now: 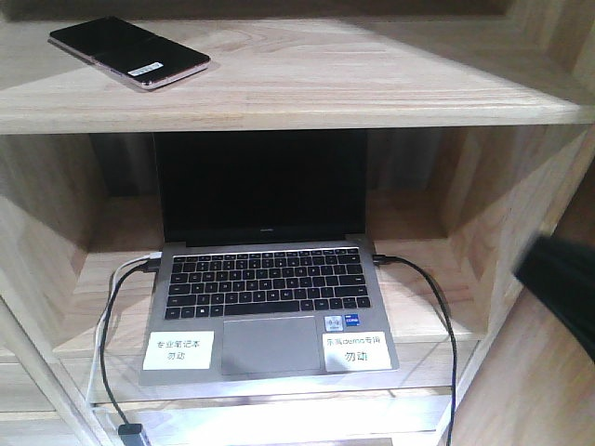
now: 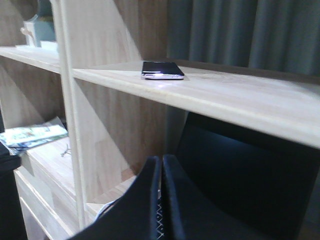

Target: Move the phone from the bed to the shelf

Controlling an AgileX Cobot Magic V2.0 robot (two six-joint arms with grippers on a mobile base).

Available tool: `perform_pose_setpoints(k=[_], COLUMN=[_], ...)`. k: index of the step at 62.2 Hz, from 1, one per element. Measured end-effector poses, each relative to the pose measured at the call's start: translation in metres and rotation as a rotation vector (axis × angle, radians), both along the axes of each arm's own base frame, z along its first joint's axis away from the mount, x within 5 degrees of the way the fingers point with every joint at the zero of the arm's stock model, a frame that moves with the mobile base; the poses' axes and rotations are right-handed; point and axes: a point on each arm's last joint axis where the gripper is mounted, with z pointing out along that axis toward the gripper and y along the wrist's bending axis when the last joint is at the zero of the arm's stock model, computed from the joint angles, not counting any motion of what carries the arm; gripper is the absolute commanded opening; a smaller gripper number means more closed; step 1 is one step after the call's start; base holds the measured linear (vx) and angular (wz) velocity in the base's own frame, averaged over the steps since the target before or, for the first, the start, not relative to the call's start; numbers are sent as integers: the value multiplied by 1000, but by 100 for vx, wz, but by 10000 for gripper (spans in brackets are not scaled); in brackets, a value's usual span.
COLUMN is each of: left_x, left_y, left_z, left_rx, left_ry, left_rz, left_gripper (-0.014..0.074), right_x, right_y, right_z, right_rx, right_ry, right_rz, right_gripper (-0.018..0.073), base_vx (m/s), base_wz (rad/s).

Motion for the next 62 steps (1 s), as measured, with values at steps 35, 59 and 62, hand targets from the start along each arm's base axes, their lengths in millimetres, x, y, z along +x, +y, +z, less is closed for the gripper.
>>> perform_pose_setpoints(k=[35, 59, 62], left_x=[0, 0, 0], left_y=[0, 0, 0], left_z=[0, 0, 0], left_rx=[0, 0, 0], left_ry=[0, 0, 0], left_rz=[0, 0, 0], left_gripper=[1, 1, 1], right_x=[-10, -10, -10], right_y=[-8, -8, -8], right_z=[-10, -10, -10], right_rx=[31, 39, 48], right_ry=[-29, -24, -19], right_rz=[-28, -26, -24], right_gripper=[-10, -10, -10], base_vx=[0, 0, 0], base_wz=[0, 0, 0])
